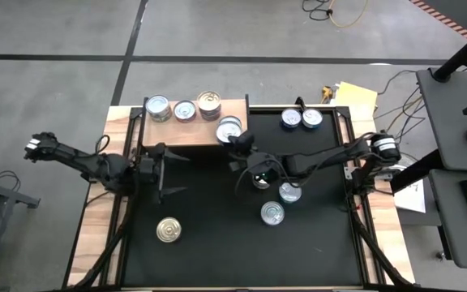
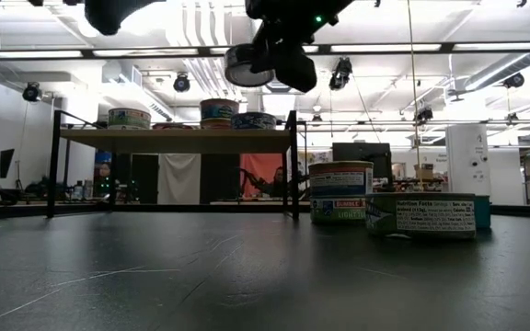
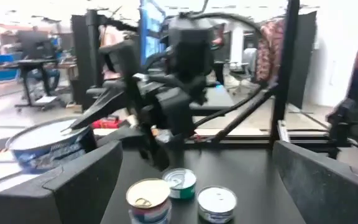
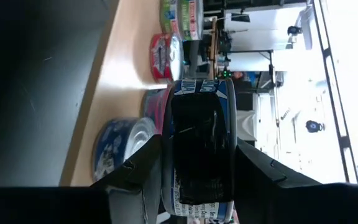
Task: Stack canned seafood by type on shelf
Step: Stack the blue tuna can on top of the blue tuna can on the shelf
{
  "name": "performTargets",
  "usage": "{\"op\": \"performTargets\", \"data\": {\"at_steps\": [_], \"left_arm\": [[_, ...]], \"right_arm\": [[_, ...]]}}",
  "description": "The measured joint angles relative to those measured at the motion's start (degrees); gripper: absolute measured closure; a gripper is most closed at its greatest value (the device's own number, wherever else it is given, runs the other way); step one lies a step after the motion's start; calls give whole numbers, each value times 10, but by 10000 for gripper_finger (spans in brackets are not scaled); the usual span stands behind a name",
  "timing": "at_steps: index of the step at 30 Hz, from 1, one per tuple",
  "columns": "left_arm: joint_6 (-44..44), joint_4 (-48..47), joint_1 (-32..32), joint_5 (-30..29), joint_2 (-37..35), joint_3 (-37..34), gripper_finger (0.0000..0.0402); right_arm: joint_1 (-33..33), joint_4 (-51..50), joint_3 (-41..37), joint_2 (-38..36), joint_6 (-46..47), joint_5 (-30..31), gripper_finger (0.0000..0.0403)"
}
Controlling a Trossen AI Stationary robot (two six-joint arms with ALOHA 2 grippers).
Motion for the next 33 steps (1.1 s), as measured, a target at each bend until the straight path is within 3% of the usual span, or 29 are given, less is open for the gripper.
{"op": "performTargets", "data": {"at_steps": [10, 16, 23, 33], "left_arm": [[-69, -7, 67, -15, -7, -6, 2], [-16, -9, 67, -15, 12, -4, 2], [-38, -8, 75, -70, 19, -1, 2], [-9, -8, 77, -76, 10, -1, 2]], "right_arm": [[-36, -2, 4, 1, 23, -19, 266], [-50, -15, 3, 1, 41, -22, 266], [-62, -24, 2, 1, 63, -65, 266], [-88, -29, 1, 1, 82, -111, 266]]}}
